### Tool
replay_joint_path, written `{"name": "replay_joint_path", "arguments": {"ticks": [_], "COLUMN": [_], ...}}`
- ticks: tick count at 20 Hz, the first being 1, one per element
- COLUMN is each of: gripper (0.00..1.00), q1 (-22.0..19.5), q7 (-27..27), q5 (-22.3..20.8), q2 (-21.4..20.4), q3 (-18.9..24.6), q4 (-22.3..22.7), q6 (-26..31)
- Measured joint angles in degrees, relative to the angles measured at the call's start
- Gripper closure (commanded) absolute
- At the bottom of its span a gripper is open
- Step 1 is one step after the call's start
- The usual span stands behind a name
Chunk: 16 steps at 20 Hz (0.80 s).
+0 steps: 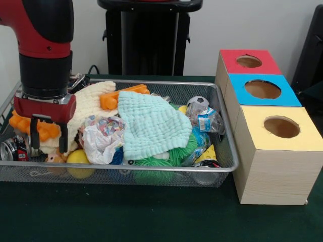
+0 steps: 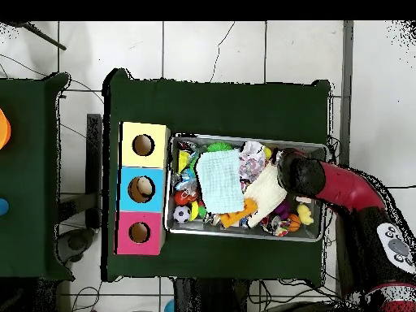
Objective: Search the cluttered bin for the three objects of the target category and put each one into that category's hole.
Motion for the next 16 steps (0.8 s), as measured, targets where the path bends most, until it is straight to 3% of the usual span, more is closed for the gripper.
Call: {"name": "replay_joint_path", "arguments": {"ticks": [16], "gripper": [0.0], "q1": [1.0], "q7": [0.0], "q5": [0.0], "q2": [0.7], "q3": [-0.6], "q4": [0.0], "q6": [-1.8]}}
